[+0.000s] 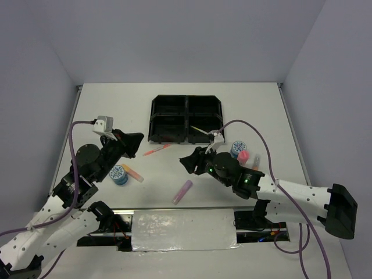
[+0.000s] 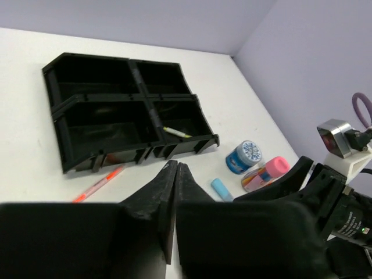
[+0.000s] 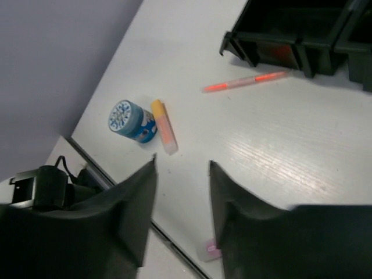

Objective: Sort the stationery into containers
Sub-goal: Pick up the pen from the center of the board.

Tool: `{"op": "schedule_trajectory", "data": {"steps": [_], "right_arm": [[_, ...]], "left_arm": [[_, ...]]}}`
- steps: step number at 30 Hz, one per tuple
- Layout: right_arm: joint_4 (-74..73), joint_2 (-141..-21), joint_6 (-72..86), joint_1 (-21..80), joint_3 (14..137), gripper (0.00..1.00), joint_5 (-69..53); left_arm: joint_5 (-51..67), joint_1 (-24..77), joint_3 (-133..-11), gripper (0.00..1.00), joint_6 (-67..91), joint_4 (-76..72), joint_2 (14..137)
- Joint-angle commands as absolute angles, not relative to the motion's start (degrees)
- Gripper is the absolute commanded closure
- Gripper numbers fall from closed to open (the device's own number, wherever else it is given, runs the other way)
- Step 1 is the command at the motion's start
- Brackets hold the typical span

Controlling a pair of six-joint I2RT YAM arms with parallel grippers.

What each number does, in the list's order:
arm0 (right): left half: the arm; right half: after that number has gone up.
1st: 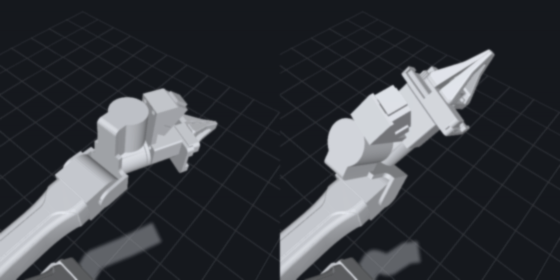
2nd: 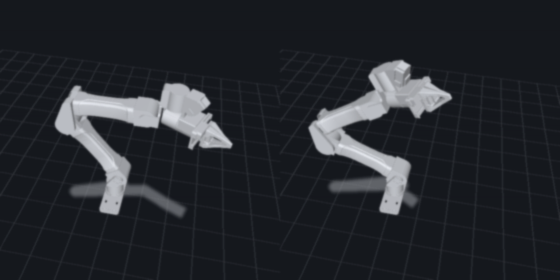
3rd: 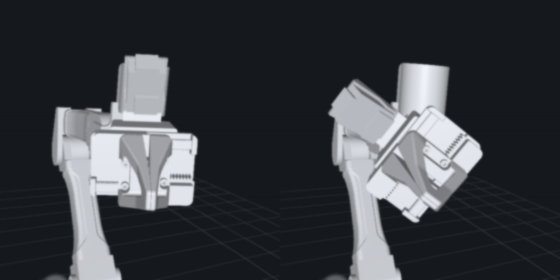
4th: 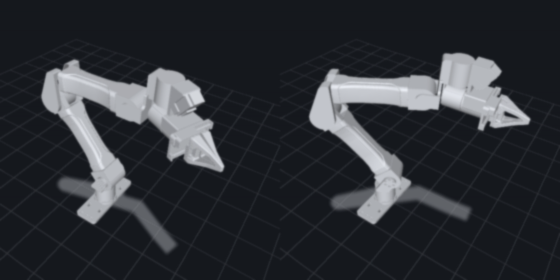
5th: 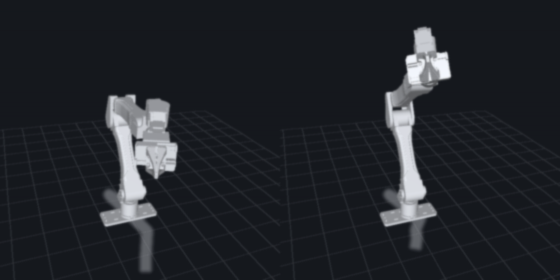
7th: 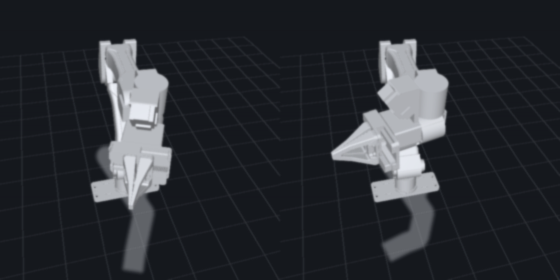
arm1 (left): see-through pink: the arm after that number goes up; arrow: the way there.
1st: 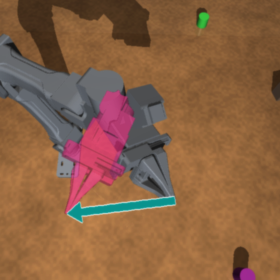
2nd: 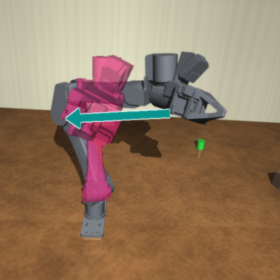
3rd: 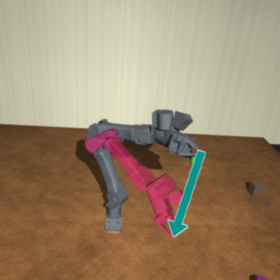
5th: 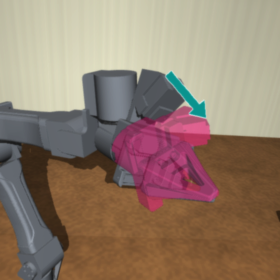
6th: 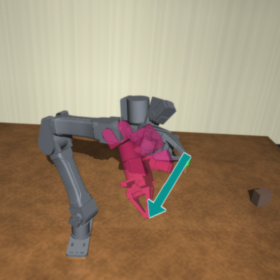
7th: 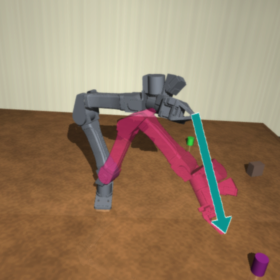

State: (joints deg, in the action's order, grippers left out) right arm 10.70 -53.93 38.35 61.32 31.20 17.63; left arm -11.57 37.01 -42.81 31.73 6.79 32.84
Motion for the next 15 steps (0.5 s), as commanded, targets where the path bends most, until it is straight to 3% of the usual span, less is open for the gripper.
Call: {"op": "schedule_trajectory", "data": {"steps": [1,3,6,9,15], "right_arm": [[5.8,-56.8,38.8,61.1,35.0,0.47,19.9],[5.0,-57.9,39.7,61.1,35.3,0.39,21.1],[4.4,-56.4,40.4,60.4,34.5,0.28,21.8],[3.6,-52.5,40.0,59.7,33.2,0.25,22.7],[0.4,-44.6,38.8,58.5,30.9,0.22,22.8]], "left_arm": [[-14.5,36.9,-46.2,0.8,32.6,11.0,34.7],[-15.0,36.9,-47.7,0.68,32.2,12.7,37.6],[-15.6,36.9,-51.0,0.63,30.9,16.9,46.7],[-13.9,36.7,-52.1,0.54,28.5,17.2,57.4],[-8.2,36.6,-49.7,0.48,21.2,5.9,69.8]]}}
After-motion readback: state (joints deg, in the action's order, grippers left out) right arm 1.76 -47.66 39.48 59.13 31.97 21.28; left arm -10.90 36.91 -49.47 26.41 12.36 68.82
